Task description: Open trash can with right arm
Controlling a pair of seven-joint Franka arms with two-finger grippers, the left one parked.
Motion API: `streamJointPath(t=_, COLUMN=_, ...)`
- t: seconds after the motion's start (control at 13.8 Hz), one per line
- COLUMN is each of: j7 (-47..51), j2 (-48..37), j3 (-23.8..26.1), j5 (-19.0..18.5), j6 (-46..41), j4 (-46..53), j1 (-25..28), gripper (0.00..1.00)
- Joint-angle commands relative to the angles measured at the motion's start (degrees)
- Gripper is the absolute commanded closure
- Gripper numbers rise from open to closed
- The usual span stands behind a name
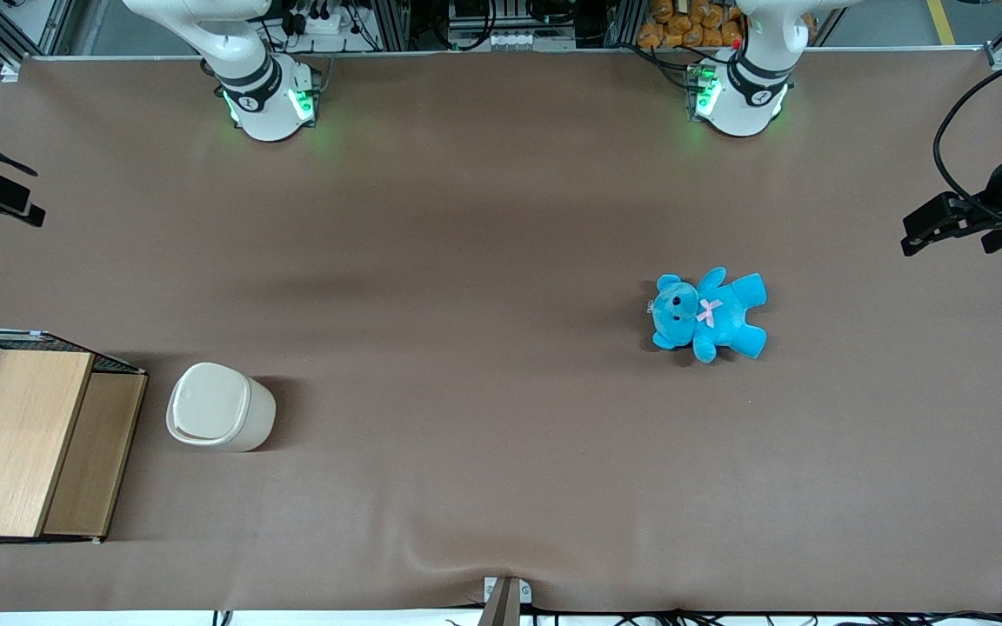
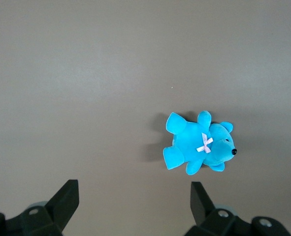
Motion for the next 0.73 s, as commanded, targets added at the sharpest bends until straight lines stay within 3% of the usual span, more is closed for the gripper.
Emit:
streamJointPath(t=0.0, j7=-0.66, j2=-0.77, j3=0.88, j5=-0.98, j6=-0.30, j4=-0.17, j1=-0.66, gripper=0.00)
streamJointPath(t=0.65, j7=-0.75, j2=-0.07, j3=0.88, j5=-0.98, j6=-0.13, j4=-0.17, j1=-0.66, gripper=0.00)
